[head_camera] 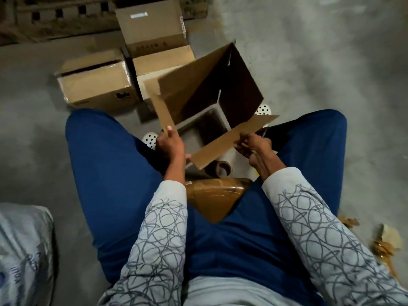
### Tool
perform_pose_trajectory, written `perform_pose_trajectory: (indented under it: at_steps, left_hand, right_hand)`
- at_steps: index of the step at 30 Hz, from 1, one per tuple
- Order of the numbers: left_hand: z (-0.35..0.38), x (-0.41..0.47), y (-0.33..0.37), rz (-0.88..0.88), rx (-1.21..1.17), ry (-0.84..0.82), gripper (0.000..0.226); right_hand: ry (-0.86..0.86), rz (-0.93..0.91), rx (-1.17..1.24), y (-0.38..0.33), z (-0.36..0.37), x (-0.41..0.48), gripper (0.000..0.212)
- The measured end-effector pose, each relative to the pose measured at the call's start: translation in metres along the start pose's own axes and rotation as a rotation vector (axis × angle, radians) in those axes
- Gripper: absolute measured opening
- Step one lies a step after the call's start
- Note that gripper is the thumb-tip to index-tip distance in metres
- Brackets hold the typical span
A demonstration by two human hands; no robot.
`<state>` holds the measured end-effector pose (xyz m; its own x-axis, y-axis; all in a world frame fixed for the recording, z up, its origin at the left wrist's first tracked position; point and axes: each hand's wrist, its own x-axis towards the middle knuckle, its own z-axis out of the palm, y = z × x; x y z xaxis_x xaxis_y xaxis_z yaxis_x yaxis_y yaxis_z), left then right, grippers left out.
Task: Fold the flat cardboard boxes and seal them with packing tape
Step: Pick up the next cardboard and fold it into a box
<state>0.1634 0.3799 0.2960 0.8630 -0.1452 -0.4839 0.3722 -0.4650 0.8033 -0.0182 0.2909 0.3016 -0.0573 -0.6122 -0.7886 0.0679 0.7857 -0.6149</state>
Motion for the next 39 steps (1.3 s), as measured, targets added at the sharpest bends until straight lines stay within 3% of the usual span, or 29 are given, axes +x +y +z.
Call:
perform_pose_trajectory:
  at_steps: [3, 9, 15, 17, 19, 25, 36, 39]
  left_hand:
    - [0.000, 0.009, 0.016, -0.087, -0.194, 0.001, 0.033]
    - [0.000, 0.028, 0.025, -0.273, -0.275, -0.019, 0.037]
    - [0.003, 0.040, 0.009, -0.337, -0.244, -0.032, 0.035]
    - [0.007, 0.056, -0.001, -0.363, -0.205, -0.013, 0.037]
    - [0.008, 0.056, -0.001, -0.373, -0.210, -0.026, 0.042]
    - [0.008, 0.045, 0.008, -0.330, -0.185, 0.021, 0.044]
    - [0.009, 0.035, 0.012, -0.424, -0.306, -0.060, 0.044]
    - [0.008, 0.034, 0.014, -0.425, -0.308, -0.080, 0.043]
  right_hand:
    - [-0.021, 0.041, 0.064, -0.001, -0.006, 0.004, 0.036]
    - [-0.052, 0.062, 0.075, -0.002, 0.009, 0.004, 0.045]
    - [-0.230, 0.028, 0.093, -0.010, 0.022, 0.003, 0.008]
    - [-0.255, 0.045, 0.098, -0.012, 0.017, 0.005, 0.025]
    - [-0.253, 0.071, 0.074, -0.018, 0.009, 0.009, 0.041]
    - [-0.175, 0.166, 0.070, -0.023, -0.005, 0.012, 0.055]
    - [-0.075, 0.127, -0.019, -0.020, -0.008, 0.021, 0.036]
    - [-0.040, 0.240, -0.074, -0.015, -0.012, 0.024, 0.031]
